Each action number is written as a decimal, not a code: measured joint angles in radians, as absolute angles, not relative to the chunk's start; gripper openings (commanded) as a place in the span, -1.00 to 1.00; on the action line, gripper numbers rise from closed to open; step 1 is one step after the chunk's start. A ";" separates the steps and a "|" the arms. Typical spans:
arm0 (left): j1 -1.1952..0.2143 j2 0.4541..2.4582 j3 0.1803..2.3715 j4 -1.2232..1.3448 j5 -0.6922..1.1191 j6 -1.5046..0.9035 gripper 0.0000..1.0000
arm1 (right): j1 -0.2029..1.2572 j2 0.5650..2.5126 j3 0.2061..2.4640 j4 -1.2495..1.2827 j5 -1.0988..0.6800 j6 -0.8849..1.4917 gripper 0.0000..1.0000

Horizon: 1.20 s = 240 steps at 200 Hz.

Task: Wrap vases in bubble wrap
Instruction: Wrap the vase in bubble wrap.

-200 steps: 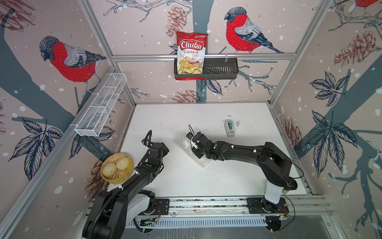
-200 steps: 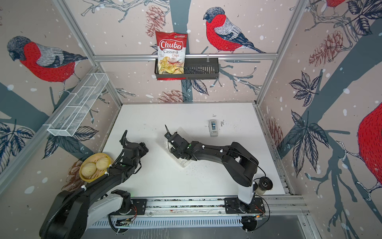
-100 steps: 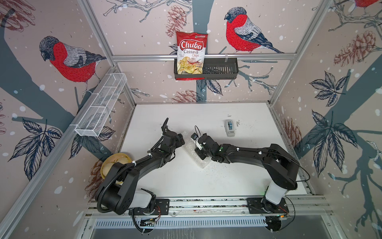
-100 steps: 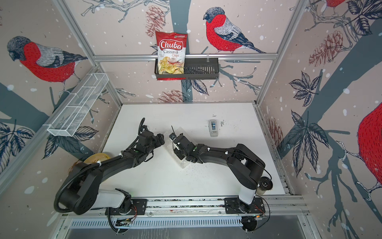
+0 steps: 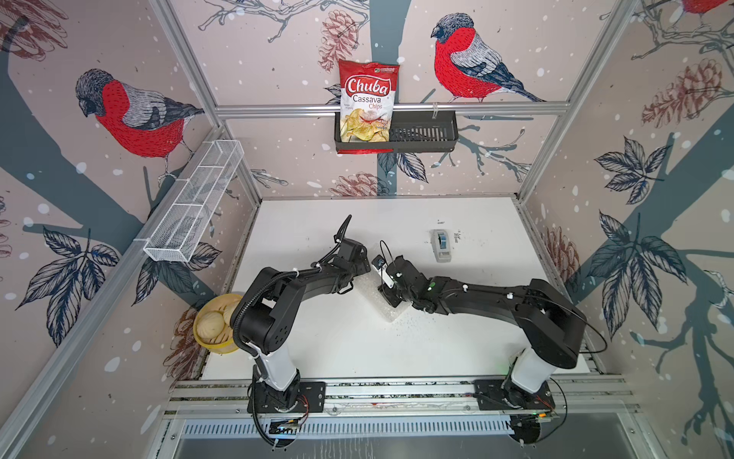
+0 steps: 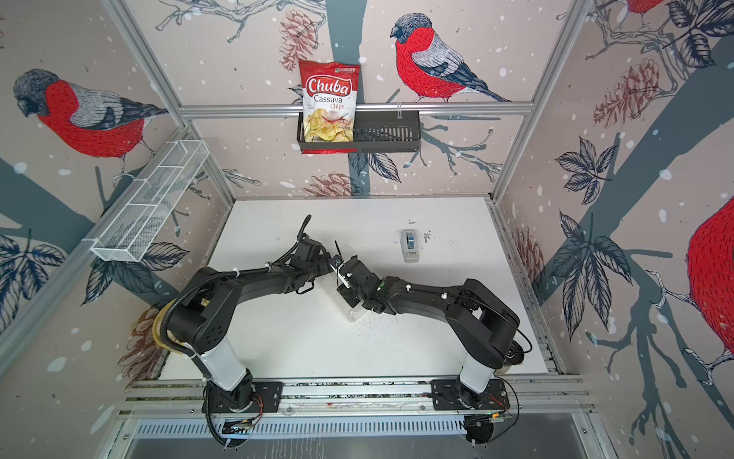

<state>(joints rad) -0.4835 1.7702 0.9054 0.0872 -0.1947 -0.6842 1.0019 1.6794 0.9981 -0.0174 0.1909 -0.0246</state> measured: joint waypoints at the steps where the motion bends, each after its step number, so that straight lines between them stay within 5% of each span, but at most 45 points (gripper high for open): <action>1: -0.484 1.772 0.907 0.086 -0.196 -0.685 0.69 | 1.003 1.676 0.998 -0.018 0.192 -0.025 0.31; 37: -0.484 1.790 0.926 0.045 -0.211 -0.704 0.69 | 1.044 1.623 0.989 -0.023 0.224 -0.023 0.72; 69: -0.484 1.768 0.918 0.033 -0.212 -0.710 0.69 | 1.076 1.666 1.007 -0.016 0.233 -0.029 0.79; 207: -0.484 1.766 0.925 0.010 -0.207 -0.727 0.69 | 1.066 1.817 1.019 0.022 0.253 -0.080 0.78; 240: -0.484 1.771 0.943 -0.013 -0.208 -0.727 0.70 | 1.056 1.820 1.006 0.022 0.219 -0.073 0.62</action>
<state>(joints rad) -0.4835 1.7706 0.9432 -0.0132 -0.2081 -0.7269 1.0557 1.8202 1.0058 0.0223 0.2188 -0.0731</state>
